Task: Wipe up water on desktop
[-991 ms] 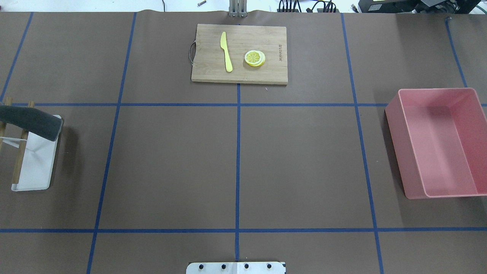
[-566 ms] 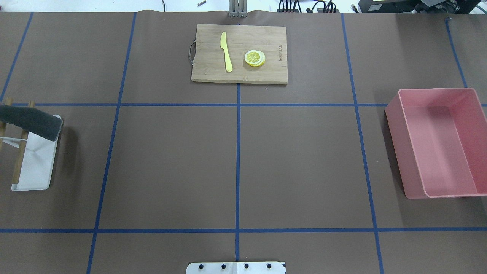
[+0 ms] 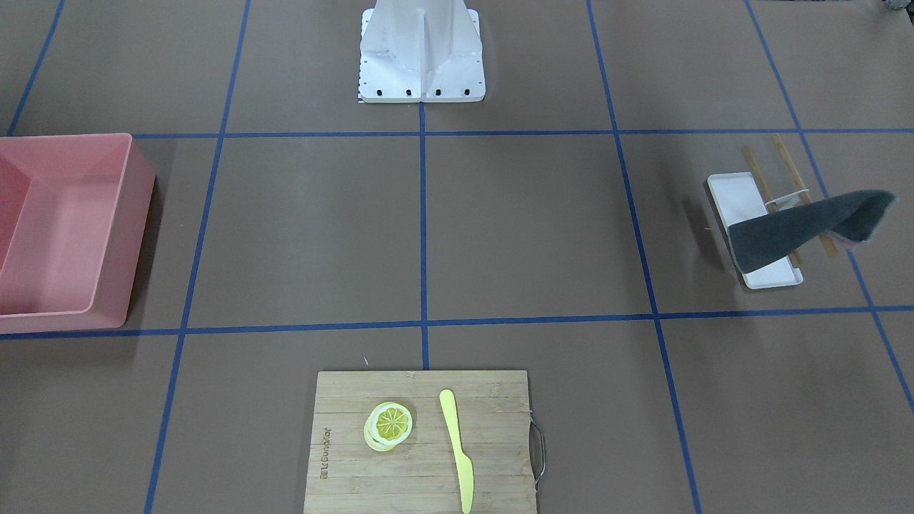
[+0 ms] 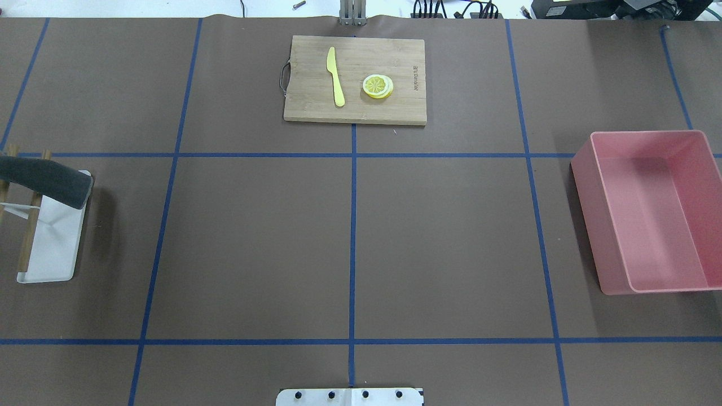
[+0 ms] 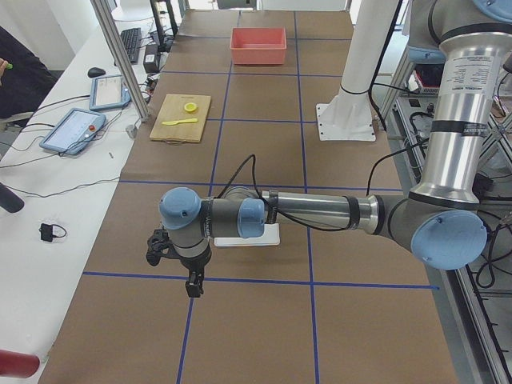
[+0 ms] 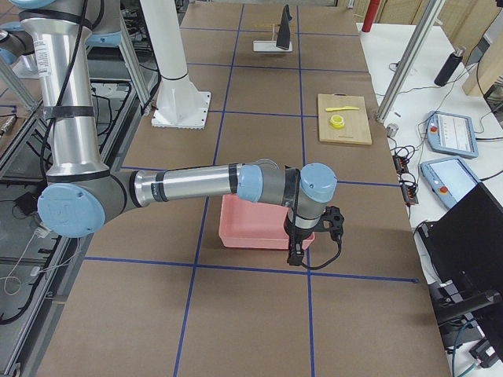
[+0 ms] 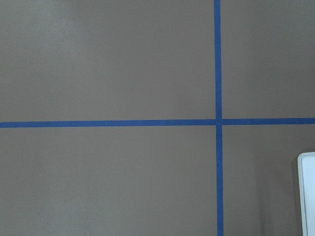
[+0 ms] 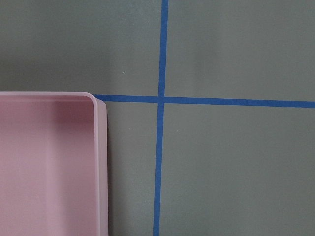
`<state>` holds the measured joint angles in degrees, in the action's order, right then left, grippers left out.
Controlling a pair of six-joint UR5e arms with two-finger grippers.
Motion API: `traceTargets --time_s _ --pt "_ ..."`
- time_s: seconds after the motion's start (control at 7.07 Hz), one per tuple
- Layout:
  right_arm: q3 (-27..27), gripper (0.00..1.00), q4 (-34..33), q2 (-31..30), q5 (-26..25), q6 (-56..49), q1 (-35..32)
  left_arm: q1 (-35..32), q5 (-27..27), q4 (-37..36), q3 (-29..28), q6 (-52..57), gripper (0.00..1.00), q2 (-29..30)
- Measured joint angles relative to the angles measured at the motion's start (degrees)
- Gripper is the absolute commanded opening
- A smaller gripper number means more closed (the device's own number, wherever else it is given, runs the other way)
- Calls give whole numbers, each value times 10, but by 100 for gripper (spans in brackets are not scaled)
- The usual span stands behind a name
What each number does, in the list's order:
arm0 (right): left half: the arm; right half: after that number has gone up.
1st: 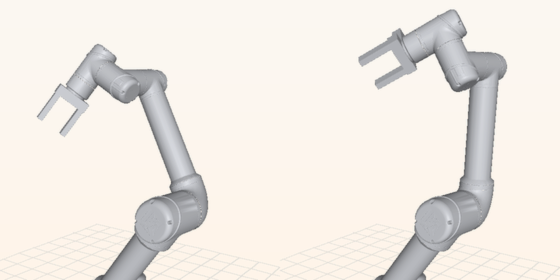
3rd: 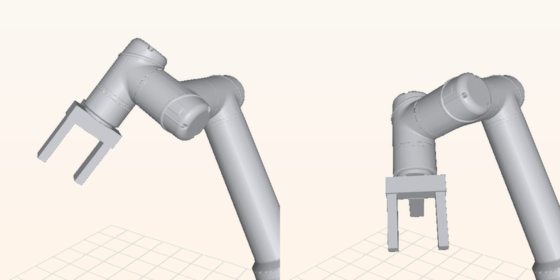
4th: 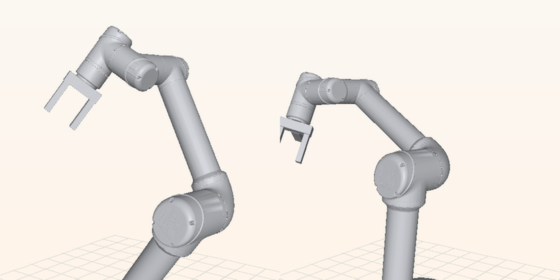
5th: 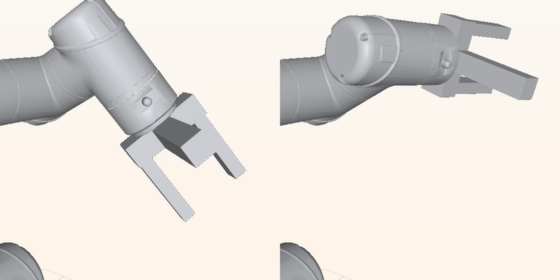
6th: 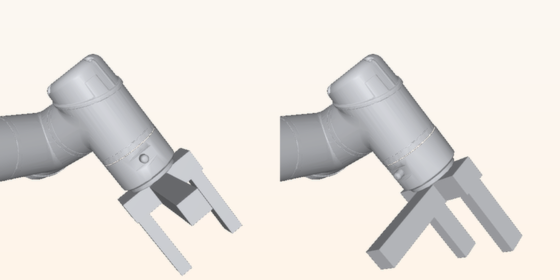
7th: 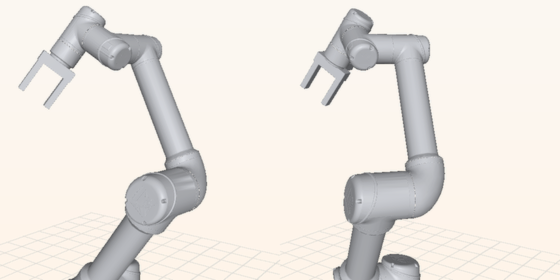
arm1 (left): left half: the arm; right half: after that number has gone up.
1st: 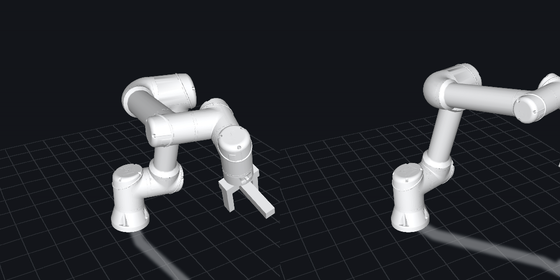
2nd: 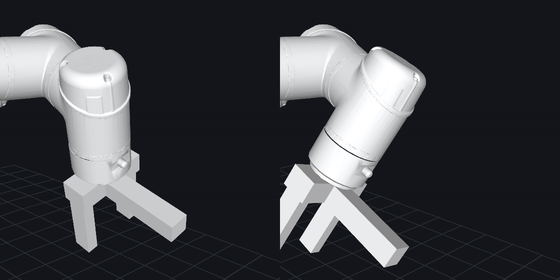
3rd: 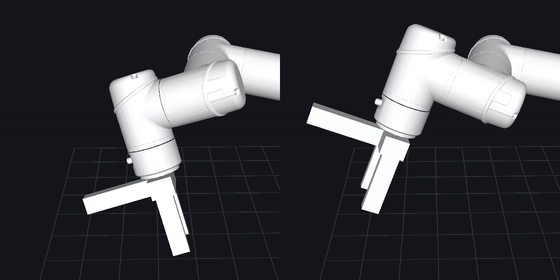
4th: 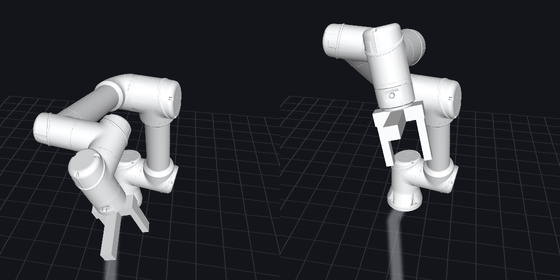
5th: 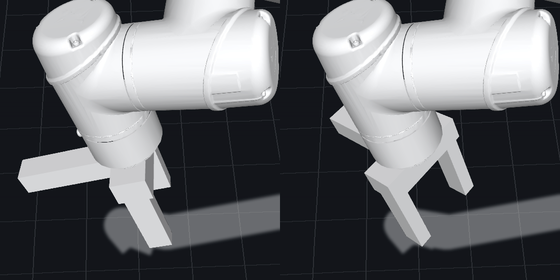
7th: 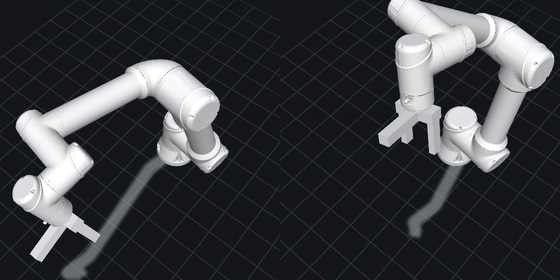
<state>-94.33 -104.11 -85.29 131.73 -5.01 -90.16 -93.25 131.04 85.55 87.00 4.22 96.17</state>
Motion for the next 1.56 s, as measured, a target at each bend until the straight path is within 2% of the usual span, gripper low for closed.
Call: traceTargets --time_s 0.99,1.56 --pt "-22 100 1 -6 -9 6 -1 0 2 3 6 0 99 1" --pt "-42 100 6 -1 -13 7 -1 0 59 7 0 -3 99 -2"
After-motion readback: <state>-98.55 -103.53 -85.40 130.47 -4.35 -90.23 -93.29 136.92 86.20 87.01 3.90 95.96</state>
